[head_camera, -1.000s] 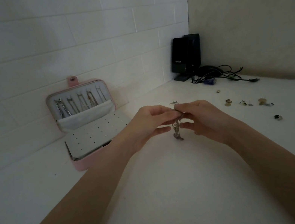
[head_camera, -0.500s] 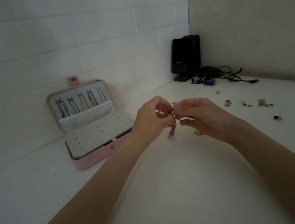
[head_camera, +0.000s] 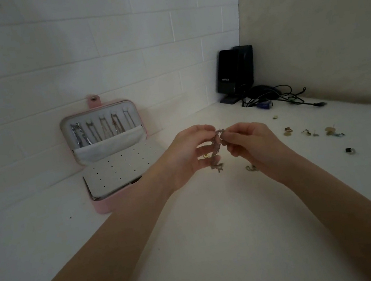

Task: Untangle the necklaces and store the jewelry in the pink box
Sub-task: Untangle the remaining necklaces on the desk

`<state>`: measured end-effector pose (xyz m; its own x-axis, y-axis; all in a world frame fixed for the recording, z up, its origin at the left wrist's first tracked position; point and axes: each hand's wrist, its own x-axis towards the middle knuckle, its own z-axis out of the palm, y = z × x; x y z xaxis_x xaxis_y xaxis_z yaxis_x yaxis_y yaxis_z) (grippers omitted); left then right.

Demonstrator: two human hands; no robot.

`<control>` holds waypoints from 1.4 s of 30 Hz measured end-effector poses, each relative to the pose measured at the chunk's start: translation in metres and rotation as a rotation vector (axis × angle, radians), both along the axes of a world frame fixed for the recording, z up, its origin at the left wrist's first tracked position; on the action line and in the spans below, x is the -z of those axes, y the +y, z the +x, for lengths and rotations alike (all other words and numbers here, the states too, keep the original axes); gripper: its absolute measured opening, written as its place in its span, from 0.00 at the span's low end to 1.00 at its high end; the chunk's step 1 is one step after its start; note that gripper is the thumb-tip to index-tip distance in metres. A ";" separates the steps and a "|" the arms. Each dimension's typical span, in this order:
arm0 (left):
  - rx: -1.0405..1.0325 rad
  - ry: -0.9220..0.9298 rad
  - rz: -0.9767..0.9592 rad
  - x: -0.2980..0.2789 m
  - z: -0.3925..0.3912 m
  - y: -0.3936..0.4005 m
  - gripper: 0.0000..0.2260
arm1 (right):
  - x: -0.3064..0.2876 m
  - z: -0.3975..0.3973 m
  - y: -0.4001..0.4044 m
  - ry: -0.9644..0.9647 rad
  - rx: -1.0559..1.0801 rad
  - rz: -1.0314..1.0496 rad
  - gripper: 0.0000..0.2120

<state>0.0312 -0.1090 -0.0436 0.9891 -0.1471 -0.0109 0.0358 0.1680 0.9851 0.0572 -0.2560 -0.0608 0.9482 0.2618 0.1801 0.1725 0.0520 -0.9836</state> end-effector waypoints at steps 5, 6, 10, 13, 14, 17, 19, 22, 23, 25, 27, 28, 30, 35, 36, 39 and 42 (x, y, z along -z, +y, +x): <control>-0.158 -0.115 0.323 0.009 0.001 0.002 0.05 | -0.003 0.000 -0.002 0.122 -0.028 0.152 0.06; -0.163 -0.129 0.345 0.010 0.002 0.003 0.05 | -0.005 0.000 -0.002 0.136 -0.047 0.171 0.07; -0.151 -0.146 0.328 0.010 0.003 0.005 0.06 | -0.006 -0.001 -0.001 0.150 -0.069 0.155 0.08; -0.150 -0.135 0.313 0.011 0.004 0.006 0.06 | -0.003 -0.001 -0.002 0.078 0.052 0.028 0.06; -0.134 -0.123 0.315 0.012 0.003 0.006 0.07 | -0.002 -0.001 -0.002 0.056 0.087 -0.010 0.05; -0.071 -0.089 0.313 0.012 0.001 0.005 0.06 | -0.001 -0.002 0.000 -0.001 0.138 -0.119 0.05; -0.048 -0.062 0.288 0.010 0.000 0.004 0.06 | -0.002 -0.004 0.002 -0.024 0.140 -0.186 0.05; -0.075 -0.036 0.270 0.009 0.001 0.005 0.07 | -0.004 -0.006 0.003 -0.015 0.087 -0.217 0.04; -0.096 -0.038 0.271 0.009 0.001 0.005 0.07 | -0.004 -0.006 0.004 0.003 0.065 -0.223 0.04; -0.127 -0.051 0.278 0.009 0.002 0.005 0.08 | -0.004 -0.007 0.004 0.045 0.027 -0.237 0.04; -0.136 -0.061 0.290 0.009 0.002 0.006 0.08 | -0.004 -0.007 0.004 0.060 -0.007 -0.232 0.04; -0.135 -0.066 0.299 0.009 0.002 0.006 0.08 | -0.003 -0.007 0.004 0.051 -0.016 -0.237 0.03; -0.126 -0.080 0.311 0.009 0.002 0.007 0.07 | -0.003 -0.007 0.003 0.024 -0.008 -0.258 0.02; -0.109 -0.137 0.323 0.009 -0.001 0.006 0.05 | -0.002 -0.007 -0.001 0.031 -0.002 -0.187 0.04; -0.109 -0.150 0.334 0.008 -0.002 0.005 0.04 | -0.003 -0.007 -0.001 0.050 -0.022 -0.181 0.04; -0.100 -0.193 0.372 0.010 -0.003 0.003 0.04 | -0.002 -0.007 0.000 0.150 -0.117 -0.187 0.08; -0.094 -0.185 0.362 0.010 -0.003 0.001 0.04 | -0.002 -0.006 0.001 0.312 -0.178 -0.073 0.10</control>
<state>0.0286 -0.1082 -0.0538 0.9882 -0.0757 0.1334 -0.1459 -0.1968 0.9695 0.0509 -0.2550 -0.0584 0.8930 0.4292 -0.1358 -0.1419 -0.0178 -0.9897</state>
